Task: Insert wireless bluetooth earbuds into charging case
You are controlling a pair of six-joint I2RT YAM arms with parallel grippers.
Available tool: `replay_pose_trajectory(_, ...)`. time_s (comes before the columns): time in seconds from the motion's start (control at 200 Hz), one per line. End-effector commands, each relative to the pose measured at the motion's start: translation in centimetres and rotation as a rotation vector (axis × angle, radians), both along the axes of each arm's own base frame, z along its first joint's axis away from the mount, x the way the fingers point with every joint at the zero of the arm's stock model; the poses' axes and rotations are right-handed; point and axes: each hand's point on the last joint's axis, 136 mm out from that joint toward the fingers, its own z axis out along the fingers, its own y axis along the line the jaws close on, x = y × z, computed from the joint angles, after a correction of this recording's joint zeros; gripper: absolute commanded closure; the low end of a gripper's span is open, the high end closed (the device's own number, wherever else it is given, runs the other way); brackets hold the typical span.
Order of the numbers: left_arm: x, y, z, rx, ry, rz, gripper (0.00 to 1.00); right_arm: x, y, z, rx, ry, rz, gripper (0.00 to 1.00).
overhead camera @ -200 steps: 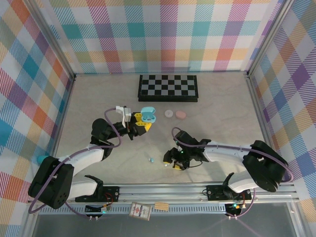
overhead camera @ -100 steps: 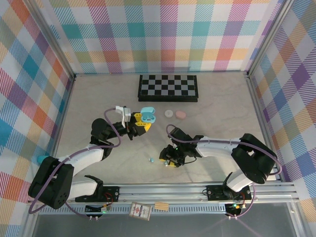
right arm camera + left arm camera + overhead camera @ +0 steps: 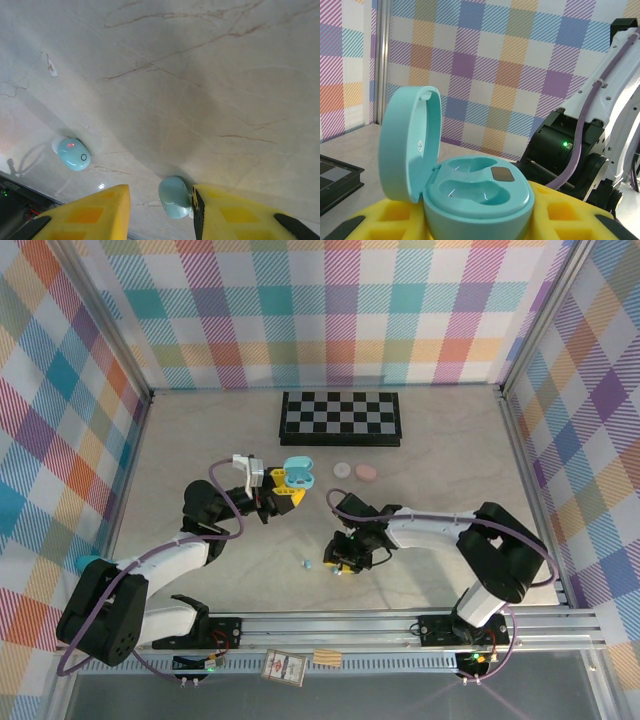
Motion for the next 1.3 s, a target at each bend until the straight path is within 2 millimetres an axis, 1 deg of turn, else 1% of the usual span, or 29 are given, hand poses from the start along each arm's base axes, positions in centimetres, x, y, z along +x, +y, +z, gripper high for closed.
replay_pose_trajectory(0.0,-0.5,0.4,2.1,-0.021,-0.091,-0.006,0.68,-0.5,-0.6,-0.3,-0.054,0.009,0.057,0.64)
replay_pose_trajectory(0.15,-0.5,0.4,2.0,-0.021,-0.091,-0.003,0.68,-0.7,-0.8,-0.8,-0.077,0.019,0.085,0.69)
replay_pose_trajectory(0.365,-0.4,0.5,1.9,-0.02,-0.089,-0.003,0.68,-1.1,-1.3,-1.3,-0.106,0.035,0.126,0.73)
replay_pose_trajectory(0.58,-0.3,0.5,1.8,-0.019,-0.086,0.002,0.67,-0.8,-1.7,-0.8,-0.127,0.008,0.137,0.8)
replay_pose_trajectory(0.705,-0.3,0.5,1.8,-0.019,-0.085,-0.001,0.67,-0.3,-2.2,-0.2,-0.143,-0.022,0.13,0.8)
replay_pose_trajectory(0.87,-0.3,0.5,2.0,-0.019,-0.09,-0.004,0.67,1.2,-4.4,0.3,-0.181,-0.061,0.091,0.79)
replay_pose_trajectory(1.04,-0.3,0.4,2.0,-0.016,-0.086,-0.008,0.67,3.2,-7.7,0.7,-0.254,-0.115,0.071,0.78)
replay_pose_trajectory(1.145,-0.3,0.4,1.9,-0.015,-0.085,-0.008,0.67,4.1,-9.5,0.3,-0.296,-0.124,0.073,0.78)
replay_pose_trajectory(1.225,-0.3,0.4,2.0,-0.015,-0.085,-0.009,0.67,4.7,-10.6,0.3,-0.341,-0.142,0.088,0.78)
replay_pose_trajectory(1.295,-0.3,0.4,2.0,-0.012,-0.085,-0.009,0.67,5.0,-10.8,0.2,-0.347,-0.144,0.094,0.76)
